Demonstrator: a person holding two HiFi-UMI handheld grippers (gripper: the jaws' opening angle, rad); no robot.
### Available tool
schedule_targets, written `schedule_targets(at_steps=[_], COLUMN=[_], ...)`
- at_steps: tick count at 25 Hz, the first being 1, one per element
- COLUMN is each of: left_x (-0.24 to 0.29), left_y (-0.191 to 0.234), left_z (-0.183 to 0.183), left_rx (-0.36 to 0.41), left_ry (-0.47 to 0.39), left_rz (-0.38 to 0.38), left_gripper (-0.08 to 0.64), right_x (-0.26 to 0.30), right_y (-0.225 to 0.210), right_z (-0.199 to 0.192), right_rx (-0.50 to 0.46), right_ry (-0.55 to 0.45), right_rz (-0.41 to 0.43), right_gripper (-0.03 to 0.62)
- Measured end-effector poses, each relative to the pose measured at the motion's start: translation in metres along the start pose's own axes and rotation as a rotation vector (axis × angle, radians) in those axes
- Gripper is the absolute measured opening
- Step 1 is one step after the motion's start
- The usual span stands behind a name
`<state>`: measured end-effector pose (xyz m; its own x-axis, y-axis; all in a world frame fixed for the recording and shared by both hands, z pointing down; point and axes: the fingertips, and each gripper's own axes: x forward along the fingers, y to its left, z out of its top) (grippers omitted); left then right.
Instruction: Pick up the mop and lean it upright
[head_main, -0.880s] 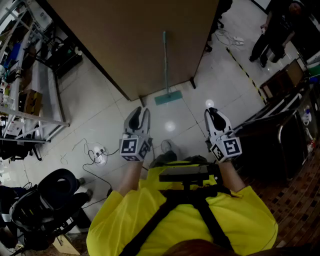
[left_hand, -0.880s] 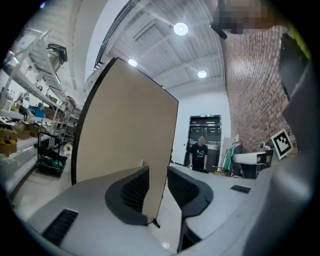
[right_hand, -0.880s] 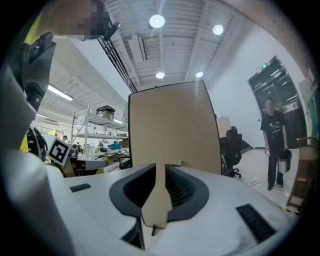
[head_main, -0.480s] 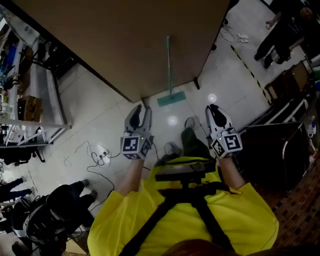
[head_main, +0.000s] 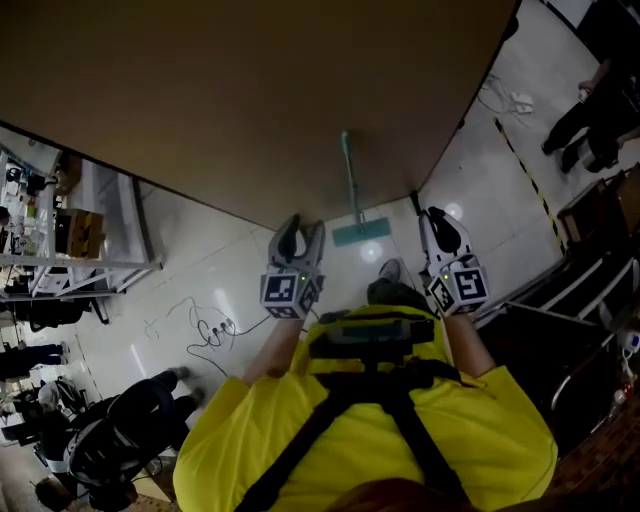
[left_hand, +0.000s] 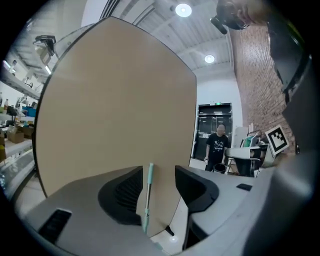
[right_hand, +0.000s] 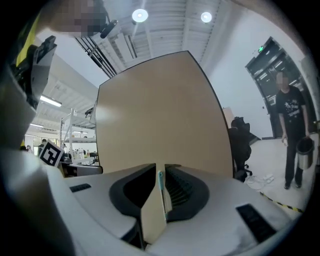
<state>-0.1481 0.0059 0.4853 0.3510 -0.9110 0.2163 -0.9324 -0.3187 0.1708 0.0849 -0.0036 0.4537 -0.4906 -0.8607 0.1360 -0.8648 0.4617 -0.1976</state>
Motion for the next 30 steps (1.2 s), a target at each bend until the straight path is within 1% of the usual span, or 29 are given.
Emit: schedule_targets(at_steps=[2,5,8,10,13,15,17,19,20,21,23,25,27,30], left_x=[0.043,0.098,0.148,0.182,0.222,0.243,0.258,0.268,0.271,0.274,0.278,0.282,0.284,0.284], left_y=[-0.012,-0.021,-0.006,0.006,0.018,0.024,0.029,0.031,0.032,0.033,0.033,0.033,0.031,0.03], left_z=[0.001,-0.001,-0.01,-0.023,-0.055,-0.07,-0.081,-0.089,-0.091,-0.092,-0.091,-0.09,-0.09,-0.092], left_rx=[0.011,0.041,0.022,0.017,0.016,0.026,0.046,0.043,0.029,0.017,0.015,0.034,0.067,0.123], left_ry=[0.004,-0.003,-0.004,0.011,0.066,0.08,0.088,0.09,0.082,0.068,0.033,-0.012,-0.046,-0.052], left_rz=[-0.002,0.021,0.05,0.054,0.069,0.089,0.12,0.164,0.19,0.219,0.274,0.312,0.332,0.352], left_gripper=[0.202,0.202,0.202,0.202,0.202,0.204,0.202,0.176,0.17,0.123,0.112,0.112,0.109,0.109], right_x=[0.024,0.048,0.072,0.084,0.083,0.077,0.071,0.068,0.068,0.068,0.07,0.071,0.072,0.074], right_y=[-0.027,-0.061,-0.076,-0.08,-0.087,-0.09,-0.092,-0.096,-0.099,-0.101,-0.104,-0.103,-0.099,-0.095], right_z=[0.008,-0.003,-0.013,-0.018,-0.029,-0.037,-0.049,-0.057,-0.059,-0.061,-0.065,-0.069,-0.074,-0.076], right_rx=[-0.019,-0.013,-0.005,-0.009,0.009,0.027,0.035,0.039,0.039,0.039,0.042,0.043,0.034,0.033], right_ry=[0.004,0.043,0.09,0.108,0.139,0.159,0.181,0.206,0.216,0.223,0.228,0.226,0.235,0.252], right_rz=[0.029,0.04,0.017,0.003,-0.049,-0.076,-0.084,-0.09,-0.091,-0.091,-0.086,-0.071,-0.054,-0.036], right_gripper=[0.064,0.064,0.064,0.064,0.064,0.064,0.064,0.064,0.064,0.064,0.064,0.064,0.064,0.064])
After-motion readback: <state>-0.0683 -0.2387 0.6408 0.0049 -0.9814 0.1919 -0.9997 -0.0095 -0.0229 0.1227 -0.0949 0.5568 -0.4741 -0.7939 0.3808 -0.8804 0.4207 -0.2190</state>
